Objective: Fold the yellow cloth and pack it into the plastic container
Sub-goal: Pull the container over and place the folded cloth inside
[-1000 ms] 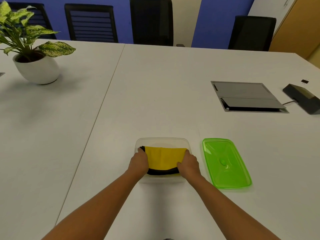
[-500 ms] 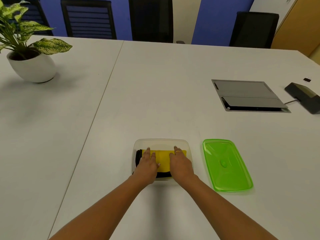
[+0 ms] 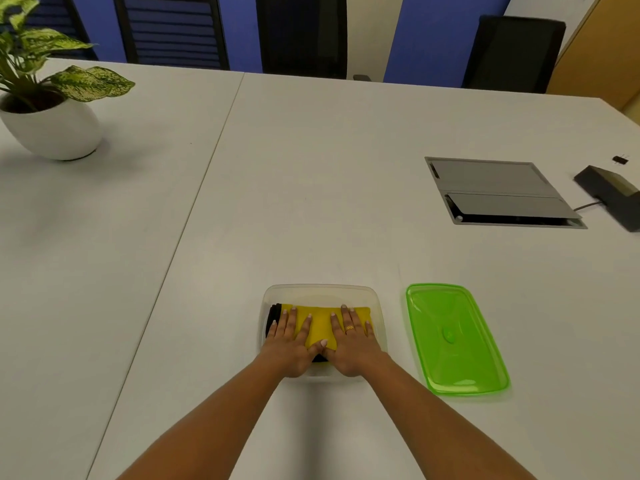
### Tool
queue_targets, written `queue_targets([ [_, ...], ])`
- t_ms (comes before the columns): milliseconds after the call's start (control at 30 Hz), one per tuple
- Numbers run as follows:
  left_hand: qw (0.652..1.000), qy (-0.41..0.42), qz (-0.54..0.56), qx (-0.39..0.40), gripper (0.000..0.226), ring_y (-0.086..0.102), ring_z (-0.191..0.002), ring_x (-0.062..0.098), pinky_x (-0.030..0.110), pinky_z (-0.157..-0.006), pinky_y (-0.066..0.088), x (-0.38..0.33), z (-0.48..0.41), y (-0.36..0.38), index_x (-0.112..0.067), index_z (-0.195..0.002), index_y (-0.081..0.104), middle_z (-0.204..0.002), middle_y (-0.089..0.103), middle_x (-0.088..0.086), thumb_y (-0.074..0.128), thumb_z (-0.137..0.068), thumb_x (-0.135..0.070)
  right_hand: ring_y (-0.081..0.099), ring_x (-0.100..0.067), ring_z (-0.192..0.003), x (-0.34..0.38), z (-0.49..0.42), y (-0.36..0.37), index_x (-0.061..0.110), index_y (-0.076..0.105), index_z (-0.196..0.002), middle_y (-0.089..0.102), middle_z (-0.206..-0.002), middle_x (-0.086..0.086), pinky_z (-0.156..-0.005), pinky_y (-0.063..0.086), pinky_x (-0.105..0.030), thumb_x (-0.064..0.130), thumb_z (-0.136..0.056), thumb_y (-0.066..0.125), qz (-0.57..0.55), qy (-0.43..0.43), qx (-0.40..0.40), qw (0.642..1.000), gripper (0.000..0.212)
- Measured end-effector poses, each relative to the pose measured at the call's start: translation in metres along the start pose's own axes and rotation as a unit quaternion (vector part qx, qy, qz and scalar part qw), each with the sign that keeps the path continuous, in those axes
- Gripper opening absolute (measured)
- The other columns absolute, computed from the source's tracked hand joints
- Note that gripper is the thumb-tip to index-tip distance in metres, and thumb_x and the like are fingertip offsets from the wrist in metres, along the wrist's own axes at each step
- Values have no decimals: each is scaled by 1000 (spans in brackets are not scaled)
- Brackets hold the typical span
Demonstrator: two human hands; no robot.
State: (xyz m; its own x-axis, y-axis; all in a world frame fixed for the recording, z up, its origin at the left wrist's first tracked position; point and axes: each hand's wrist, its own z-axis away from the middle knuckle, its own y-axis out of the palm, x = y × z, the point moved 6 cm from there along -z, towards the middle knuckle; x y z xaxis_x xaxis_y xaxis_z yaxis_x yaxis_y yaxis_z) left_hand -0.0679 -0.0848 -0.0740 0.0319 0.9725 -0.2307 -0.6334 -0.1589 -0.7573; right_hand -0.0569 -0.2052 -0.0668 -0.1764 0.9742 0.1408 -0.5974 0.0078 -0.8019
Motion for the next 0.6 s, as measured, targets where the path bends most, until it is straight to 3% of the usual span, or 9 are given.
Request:
queue_targets([
  [600,1000,4,-14,2,77,-32,-138,27,45,-113,-18,4,-15,15,-22,-143,-23,-151,-34,11,19,-91,-61,-27,-26,-141,-5,-15,19,16,-21,-144,-29,-153,-9,-115,-15,-49,53,-93,26,14,-11,19,1000,78],
])
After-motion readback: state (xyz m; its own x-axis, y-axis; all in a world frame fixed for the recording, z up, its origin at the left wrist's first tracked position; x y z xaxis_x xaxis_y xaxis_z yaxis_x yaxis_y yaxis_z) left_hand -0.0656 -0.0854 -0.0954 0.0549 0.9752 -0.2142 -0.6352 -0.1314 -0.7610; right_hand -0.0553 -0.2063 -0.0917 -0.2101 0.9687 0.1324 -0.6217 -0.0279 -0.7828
